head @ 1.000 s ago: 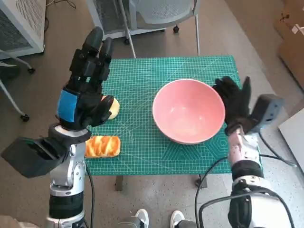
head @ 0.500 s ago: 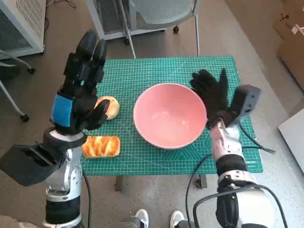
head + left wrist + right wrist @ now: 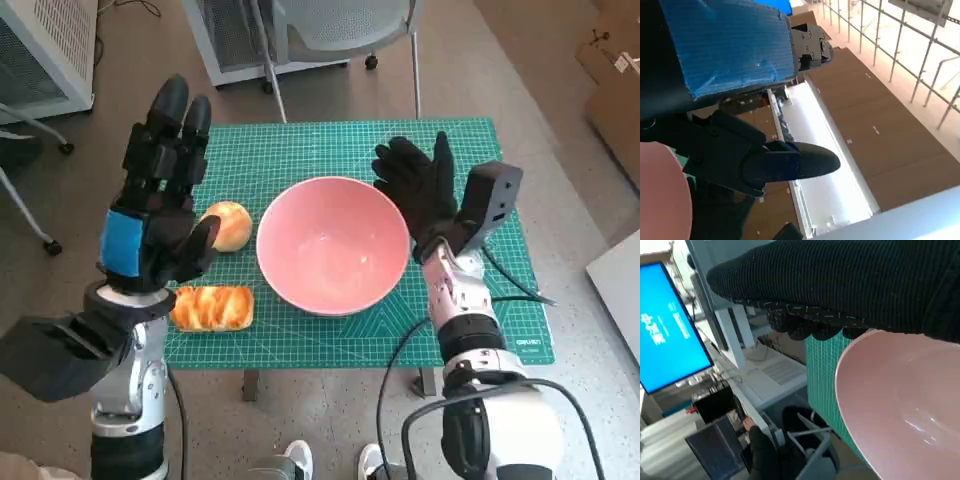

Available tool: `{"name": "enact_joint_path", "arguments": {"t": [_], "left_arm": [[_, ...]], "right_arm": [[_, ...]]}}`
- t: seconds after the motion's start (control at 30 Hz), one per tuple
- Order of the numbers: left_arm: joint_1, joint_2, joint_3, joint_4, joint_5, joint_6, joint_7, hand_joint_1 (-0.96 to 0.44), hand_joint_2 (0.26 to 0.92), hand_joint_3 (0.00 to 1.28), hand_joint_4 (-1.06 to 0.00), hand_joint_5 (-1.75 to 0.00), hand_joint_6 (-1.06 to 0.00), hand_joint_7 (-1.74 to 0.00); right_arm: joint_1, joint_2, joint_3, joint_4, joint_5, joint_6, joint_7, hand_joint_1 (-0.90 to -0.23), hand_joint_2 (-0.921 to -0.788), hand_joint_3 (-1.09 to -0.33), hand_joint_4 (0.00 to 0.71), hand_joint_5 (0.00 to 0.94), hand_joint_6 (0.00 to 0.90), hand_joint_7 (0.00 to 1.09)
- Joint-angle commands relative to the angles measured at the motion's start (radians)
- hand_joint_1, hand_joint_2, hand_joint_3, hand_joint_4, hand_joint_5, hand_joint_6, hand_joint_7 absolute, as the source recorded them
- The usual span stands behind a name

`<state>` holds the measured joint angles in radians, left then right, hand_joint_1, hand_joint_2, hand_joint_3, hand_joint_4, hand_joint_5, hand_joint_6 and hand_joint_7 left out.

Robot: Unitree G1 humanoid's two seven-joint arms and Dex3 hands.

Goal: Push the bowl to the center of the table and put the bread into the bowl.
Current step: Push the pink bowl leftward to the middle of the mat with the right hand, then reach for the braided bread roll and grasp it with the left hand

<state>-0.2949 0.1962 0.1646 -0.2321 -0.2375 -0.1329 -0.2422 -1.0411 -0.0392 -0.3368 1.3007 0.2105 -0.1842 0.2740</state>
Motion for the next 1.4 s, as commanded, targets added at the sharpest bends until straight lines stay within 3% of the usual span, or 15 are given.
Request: {"name": "enact_joint_path", "arguments": {"t": [0.03, 0.2, 0.4, 0.5, 0.73, 0.83, 1.1, 1.23, 1.27, 1.4], "left_arm": [[0.020, 0.004, 0.013, -0.025, 0.000, -0.003, 0.012, -0.71, 0.921, 0.42, 0.00, 0.00, 0.00, -0.22], [0.023, 0.001, 0.015, -0.030, -0.007, 0.001, 0.019, -0.70, 0.921, 0.41, 0.00, 0.00, 0.00, -0.22], [0.011, 0.001, 0.011, -0.030, -0.005, 0.006, 0.028, -0.70, 0.921, 0.41, 0.00, 0.00, 0.00, -0.22], [-0.002, 0.006, 0.010, -0.031, -0.003, 0.012, 0.029, -0.71, 0.921, 0.41, 0.00, 0.00, 0.00, -0.22], [-0.029, 0.023, 0.017, -0.024, -0.011, 0.020, 0.020, -0.72, 0.921, 0.41, -0.01, 0.00, 0.00, -0.23], [-0.034, 0.036, 0.024, -0.023, -0.014, 0.022, 0.010, -0.72, 0.921, 0.41, -0.01, 0.00, 0.00, -0.23], [0.012, 0.150, 0.065, -0.086, 0.007, 0.057, -0.046, -0.72, 0.921, 0.38, -0.01, 0.00, 0.00, -0.23], [0.096, 0.323, 0.100, -0.215, 0.101, 0.201, -0.113, -0.67, 0.919, 0.26, -0.02, -0.01, 0.00, -0.23], [0.129, 0.395, 0.108, -0.283, 0.151, 0.293, -0.143, -0.66, 0.919, 0.23, -0.02, -0.01, 0.00, -0.23], [0.200, 0.611, 0.106, -0.484, 0.285, 0.613, -0.239, -0.50, 0.798, 0.08, -0.03, -0.01, -0.03, -0.25]], "right_arm": [[-0.009, -0.042, -0.006, -0.002, 0.001, 0.011, 0.037, -0.596, -0.921, -0.827, 0.250, 0.011, 0.367, 0.02], [-0.029, -0.079, -0.011, -0.042, 0.012, -0.038, 0.079, -0.591, -0.921, -0.852, 0.237, 0.003, 0.349, 0.01], [-0.033, -0.124, -0.022, -0.115, 0.037, -0.182, 0.179, -0.610, -0.921, -0.842, 0.252, 0.008, 0.345, 0.01], [-0.023, -0.138, -0.038, -0.186, 0.083, -0.273, 0.280, -0.629, -0.921, -0.822, 0.264, 0.012, 0.351, 0.01], [0.039, -0.129, -0.044, -0.411, 0.201, -0.352, 0.448, -0.658, -0.921, -0.761, 0.277, 0.011, 0.365, 0.01], [0.079, -0.119, -0.028, -0.514, 0.226, -0.356, 0.469, -0.659, -0.921, -0.736, 0.280, 0.009, 0.367, 0.01], [0.169, -0.122, 0.019, -0.678, 0.227, -0.358, 0.456, -0.656, -0.921, -0.719, 0.285, 0.008, 0.380, 0.02], [0.190, -0.125, 0.030, -0.704, 0.230, -0.346, 0.445, -0.672, -0.921, -0.715, 0.287, 0.007, 0.384, 0.02], [0.194, -0.126, 0.032, -0.707, 0.232, -0.342, 0.442, -0.674, -0.921, -0.715, 0.287, 0.007, 0.384, 0.02], [0.199, -0.126, 0.034, -0.706, 0.234, -0.328, 0.431, -0.683, -0.921, -0.712, 0.289, 0.006, 0.386, 0.01]]}}
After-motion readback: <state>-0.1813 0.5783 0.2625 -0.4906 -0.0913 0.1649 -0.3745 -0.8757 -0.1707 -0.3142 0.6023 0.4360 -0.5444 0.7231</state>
